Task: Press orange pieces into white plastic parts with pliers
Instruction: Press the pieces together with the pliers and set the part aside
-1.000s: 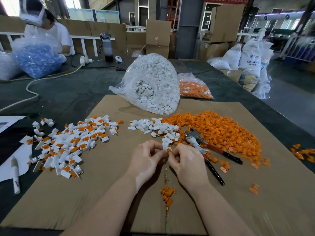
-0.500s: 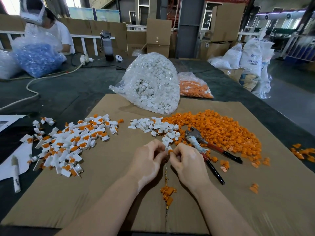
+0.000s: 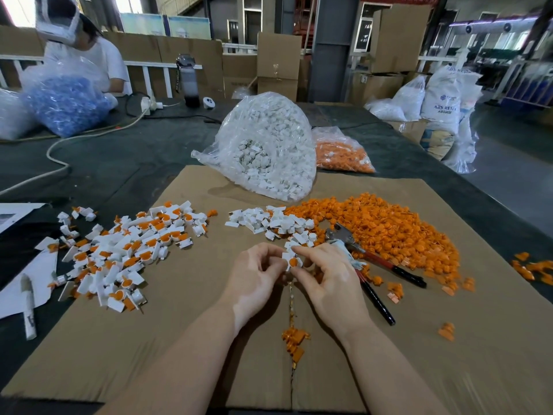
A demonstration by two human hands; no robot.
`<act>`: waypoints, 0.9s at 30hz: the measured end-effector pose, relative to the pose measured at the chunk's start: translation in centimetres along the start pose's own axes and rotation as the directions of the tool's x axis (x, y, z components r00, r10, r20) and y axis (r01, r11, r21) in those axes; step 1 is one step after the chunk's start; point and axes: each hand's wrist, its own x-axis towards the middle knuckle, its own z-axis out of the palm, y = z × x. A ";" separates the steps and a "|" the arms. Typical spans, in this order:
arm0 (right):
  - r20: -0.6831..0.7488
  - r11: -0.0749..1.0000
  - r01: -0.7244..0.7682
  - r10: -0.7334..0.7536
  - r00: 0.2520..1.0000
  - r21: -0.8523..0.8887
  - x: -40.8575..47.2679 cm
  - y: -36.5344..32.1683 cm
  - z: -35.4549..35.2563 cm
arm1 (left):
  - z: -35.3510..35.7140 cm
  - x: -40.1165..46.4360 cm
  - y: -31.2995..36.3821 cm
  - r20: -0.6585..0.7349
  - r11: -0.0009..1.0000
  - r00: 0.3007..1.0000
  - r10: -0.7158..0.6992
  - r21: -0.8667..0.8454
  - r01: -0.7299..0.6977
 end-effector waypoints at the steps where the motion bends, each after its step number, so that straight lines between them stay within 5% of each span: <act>1: 0.008 1.000 0.000 0.000 1.000 0.000 0.0 0.0 0.0 | 0.0 0.0 0.0 0.000 1.000 1.000 0.005 0.006 -0.005; 14: 0.039 1.000 -0.012 0.013 0.999 -0.028 0.0 0.1 0.0 | 0.3 0.2 0.1 -0.023 0.997 1.000 0.007 0.077 -0.006; 19: -0.117 0.981 -0.120 0.103 0.988 -0.152 0.0 0.3 -0.6 | 0.4 0.4 0.3 -0.053 0.999 0.998 -0.047 0.010 0.047; 23: -0.173 0.751 -0.481 0.455 0.874 -0.454 0.6 1.5 -2.9 | 0.4 0.5 0.4 -0.056 0.996 0.995 -0.087 -0.033 0.085; 27: -0.030 0.560 -0.551 0.684 0.729 -0.618 1.3 2.2 -4.4 | 0.3 0.7 0.4 -0.051 0.991 0.992 -0.119 -0.068 0.115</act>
